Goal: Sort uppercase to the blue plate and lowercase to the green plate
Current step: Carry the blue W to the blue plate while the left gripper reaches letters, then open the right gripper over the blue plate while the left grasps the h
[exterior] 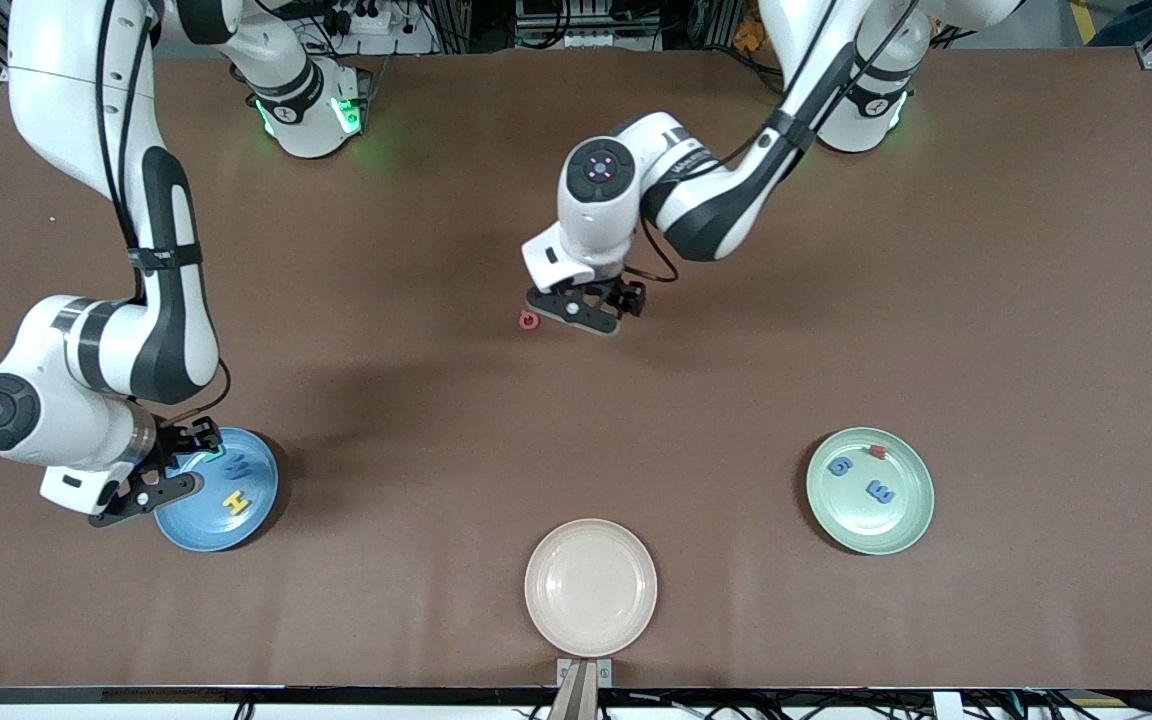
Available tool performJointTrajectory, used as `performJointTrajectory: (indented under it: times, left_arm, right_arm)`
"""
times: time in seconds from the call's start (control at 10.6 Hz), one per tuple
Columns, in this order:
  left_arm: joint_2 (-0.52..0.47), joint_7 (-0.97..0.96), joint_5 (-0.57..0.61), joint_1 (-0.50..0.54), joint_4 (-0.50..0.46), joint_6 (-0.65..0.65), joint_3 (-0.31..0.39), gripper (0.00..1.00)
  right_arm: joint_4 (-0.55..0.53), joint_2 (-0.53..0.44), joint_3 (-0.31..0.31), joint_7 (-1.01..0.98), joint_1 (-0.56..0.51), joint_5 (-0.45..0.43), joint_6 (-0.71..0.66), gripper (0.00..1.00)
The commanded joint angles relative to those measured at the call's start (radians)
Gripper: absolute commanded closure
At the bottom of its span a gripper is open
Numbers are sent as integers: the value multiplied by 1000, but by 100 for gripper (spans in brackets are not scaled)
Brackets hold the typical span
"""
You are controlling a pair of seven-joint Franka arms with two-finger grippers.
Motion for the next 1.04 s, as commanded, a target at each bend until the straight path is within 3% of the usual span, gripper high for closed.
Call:
performJointTrajectory:
  times: [0.0, 0.28, 0.76, 0.95]
  left_arm:
    - [59, -66, 28, -59, -4, 101, -6, 0]
    - [106, -67, 43, -95, -14, 132, -6, 0]
    - [55, -76, 72, -93, -156, 135, -13, 0]
    - [40, -80, 80, -92, -229, 225, -16, 0]
  right_arm:
    - [1, 3, 1, -1, 9, 7, 8, 0]
    - [-7, 7, 1, -1, 9, 6, 8, 0]
    - [-18, 14, 4, -1, -2, 12, 8, 0]
    - [-36, 14, 16, -1, -1, 12, 5, 0]
